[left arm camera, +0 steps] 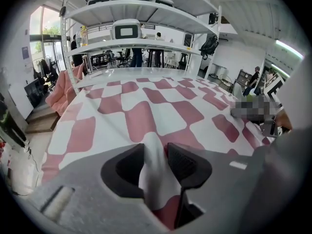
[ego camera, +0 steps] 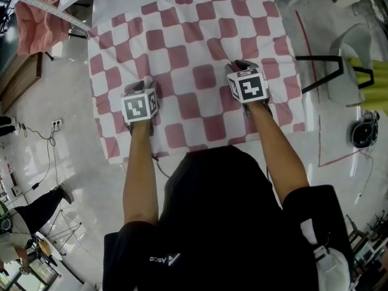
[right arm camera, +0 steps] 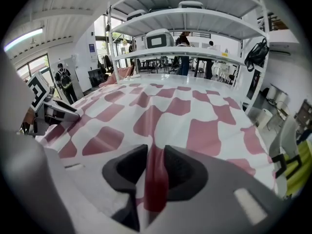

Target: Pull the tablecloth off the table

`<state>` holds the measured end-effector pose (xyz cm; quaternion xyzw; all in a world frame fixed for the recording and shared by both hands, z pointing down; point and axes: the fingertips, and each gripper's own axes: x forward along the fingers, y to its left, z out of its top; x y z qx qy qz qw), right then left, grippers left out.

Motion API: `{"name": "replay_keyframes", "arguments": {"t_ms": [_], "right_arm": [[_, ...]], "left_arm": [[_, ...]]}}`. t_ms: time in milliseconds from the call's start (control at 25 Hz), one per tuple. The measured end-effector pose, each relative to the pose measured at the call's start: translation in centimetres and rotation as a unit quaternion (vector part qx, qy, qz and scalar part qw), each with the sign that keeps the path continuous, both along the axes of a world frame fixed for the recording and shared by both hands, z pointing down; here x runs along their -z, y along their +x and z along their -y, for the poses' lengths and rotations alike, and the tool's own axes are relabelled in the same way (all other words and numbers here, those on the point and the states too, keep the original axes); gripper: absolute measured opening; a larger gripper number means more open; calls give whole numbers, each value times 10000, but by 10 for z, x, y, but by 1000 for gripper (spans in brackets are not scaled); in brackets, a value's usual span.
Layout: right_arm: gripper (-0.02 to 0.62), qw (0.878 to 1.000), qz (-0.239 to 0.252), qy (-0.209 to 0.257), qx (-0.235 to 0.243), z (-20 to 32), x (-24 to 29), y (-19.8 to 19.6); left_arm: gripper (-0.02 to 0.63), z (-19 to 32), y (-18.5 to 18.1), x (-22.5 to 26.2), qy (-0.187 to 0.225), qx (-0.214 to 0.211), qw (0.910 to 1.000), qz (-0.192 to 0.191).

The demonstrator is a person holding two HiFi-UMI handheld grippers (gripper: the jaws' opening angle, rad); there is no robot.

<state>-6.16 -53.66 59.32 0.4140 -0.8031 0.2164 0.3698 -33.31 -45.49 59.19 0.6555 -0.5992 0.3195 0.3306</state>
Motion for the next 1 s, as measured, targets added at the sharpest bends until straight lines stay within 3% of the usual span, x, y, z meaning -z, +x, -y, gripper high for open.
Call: {"name": "replay_keyframes", "arguments": {"t_ms": [200, 360, 640, 880, 1000], "right_arm": [[21, 10000, 5, 50, -8, -5, 3, -6], [5, 9998, 202, 13, -25, -11, 6, -10], [3, 9946, 1032, -115, -45, -33, 20, -5], [3, 9825, 1861, -43, 104, -63, 48, 12], [3, 9746, 2221, 2, 271, -96, 67, 0]], "left_arm": [[85, 2, 7, 7, 191, -45, 9996, 202], [15, 0, 10, 9, 266, -30, 9991, 316], [8, -18, 28, 21, 519, 41, 9986, -16], [8, -47, 56, 52, 1141, 208, 9926, -367], [8, -76, 57, 72, 1483, 84, 9873, -562]]}}
